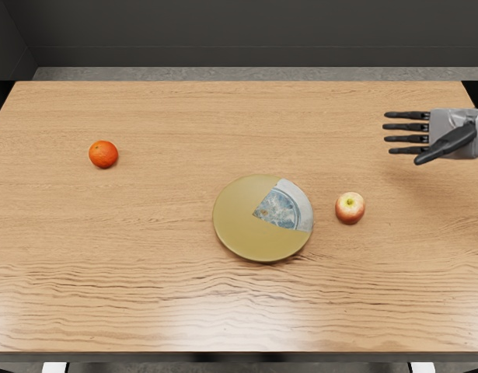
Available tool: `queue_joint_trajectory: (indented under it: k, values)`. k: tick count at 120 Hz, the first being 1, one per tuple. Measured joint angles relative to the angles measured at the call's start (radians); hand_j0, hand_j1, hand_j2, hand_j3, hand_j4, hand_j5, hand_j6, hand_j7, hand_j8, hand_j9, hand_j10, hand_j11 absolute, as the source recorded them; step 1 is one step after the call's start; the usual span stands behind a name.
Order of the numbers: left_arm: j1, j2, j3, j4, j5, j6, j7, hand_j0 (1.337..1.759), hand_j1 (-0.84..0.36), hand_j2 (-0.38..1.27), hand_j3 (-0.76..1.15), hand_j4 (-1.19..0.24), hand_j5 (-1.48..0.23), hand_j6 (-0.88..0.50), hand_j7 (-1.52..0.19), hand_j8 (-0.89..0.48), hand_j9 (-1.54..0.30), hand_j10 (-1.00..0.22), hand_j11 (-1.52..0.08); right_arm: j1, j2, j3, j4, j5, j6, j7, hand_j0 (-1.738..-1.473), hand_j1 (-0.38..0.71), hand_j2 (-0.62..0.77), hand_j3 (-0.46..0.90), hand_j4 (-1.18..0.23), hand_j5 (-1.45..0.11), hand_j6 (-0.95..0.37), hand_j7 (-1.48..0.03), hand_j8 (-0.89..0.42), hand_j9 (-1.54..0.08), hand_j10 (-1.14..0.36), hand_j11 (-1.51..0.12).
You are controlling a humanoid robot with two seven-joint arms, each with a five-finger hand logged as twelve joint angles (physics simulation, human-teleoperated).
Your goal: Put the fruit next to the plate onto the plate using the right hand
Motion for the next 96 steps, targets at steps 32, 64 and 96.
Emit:
queue_joint_trajectory:
  k: [32,64,96]
  values:
    - [0.000,0.000,0.001,0.000,0.000,0.000,0.000,1.658,0.35,0.00,0.00,0.00,0.00,0.00,0.00,0.00,0.00,0.00,0.00,0.012,0.003,-0.008,-0.009,-0.015,0.000,0.000,-1.658,-0.35,0.00,0.00,0.00,0.00,0.00,0.00,0.00,0.00,0.00,0.00]
    - [-0.003,0.000,0.002,0.000,0.000,0.000,0.000,1.658,0.35,0.00,0.00,0.00,0.00,0.00,0.00,0.00,0.00,0.00,0.00,0.093,0.003,-0.033,-0.002,-0.263,0.000,0.000,-1.658,-0.35,0.00,0.00,0.00,0.00,0.00,0.00,0.00,0.00,0.00,0.00]
    - [-0.003,0.000,0.002,0.000,0.000,0.000,0.000,1.658,0.35,0.00,0.00,0.00,0.00,0.00,0.00,0.00,0.00,0.00,0.00,0.347,0.068,-0.357,0.045,-0.433,0.000,0.000,-1.658,-0.35,0.00,0.00,0.00,0.00,0.00,0.00,0.00,0.00,0.00,0.00]
